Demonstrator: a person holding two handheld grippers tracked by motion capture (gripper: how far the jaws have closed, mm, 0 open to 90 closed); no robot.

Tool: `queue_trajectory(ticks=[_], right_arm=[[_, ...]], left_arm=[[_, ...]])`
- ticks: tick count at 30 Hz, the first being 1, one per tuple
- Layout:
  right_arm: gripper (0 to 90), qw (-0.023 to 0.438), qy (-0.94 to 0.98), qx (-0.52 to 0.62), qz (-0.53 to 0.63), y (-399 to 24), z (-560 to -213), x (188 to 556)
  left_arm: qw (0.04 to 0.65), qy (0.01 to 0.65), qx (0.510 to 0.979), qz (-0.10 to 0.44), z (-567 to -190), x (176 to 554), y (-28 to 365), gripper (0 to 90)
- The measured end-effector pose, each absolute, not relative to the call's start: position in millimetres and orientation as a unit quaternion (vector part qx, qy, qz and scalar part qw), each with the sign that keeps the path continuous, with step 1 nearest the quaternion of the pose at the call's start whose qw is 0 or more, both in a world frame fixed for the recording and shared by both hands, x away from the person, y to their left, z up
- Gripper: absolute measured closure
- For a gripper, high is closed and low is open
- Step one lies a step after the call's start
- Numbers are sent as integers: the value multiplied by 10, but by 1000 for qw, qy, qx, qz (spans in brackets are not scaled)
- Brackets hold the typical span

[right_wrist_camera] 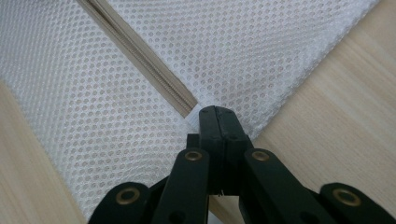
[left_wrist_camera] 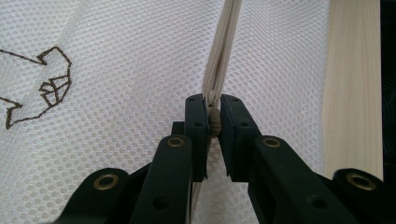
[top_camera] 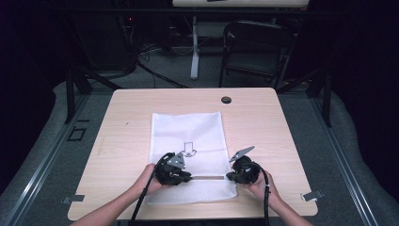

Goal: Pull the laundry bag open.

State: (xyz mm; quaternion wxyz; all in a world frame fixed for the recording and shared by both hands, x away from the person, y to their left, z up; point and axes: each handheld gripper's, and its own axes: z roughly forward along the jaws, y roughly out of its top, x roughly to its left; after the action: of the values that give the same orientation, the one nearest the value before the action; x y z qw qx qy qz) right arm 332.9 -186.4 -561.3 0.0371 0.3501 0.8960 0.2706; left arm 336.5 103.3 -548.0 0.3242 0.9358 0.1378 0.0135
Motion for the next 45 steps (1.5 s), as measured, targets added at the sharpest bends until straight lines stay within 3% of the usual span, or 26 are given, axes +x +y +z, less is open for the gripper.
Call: queue_trajectory(ticks=[26, 45], right_arm=[[900, 39, 896, 349, 270, -1850, -5611, 3320], [900, 37, 897, 347, 270, -1854, -5610, 3326]], left_arm=[[325, 156, 933, 15, -5458, 3331, 1340, 823], [320, 148, 936, 15, -5465, 3336, 1346, 823]])
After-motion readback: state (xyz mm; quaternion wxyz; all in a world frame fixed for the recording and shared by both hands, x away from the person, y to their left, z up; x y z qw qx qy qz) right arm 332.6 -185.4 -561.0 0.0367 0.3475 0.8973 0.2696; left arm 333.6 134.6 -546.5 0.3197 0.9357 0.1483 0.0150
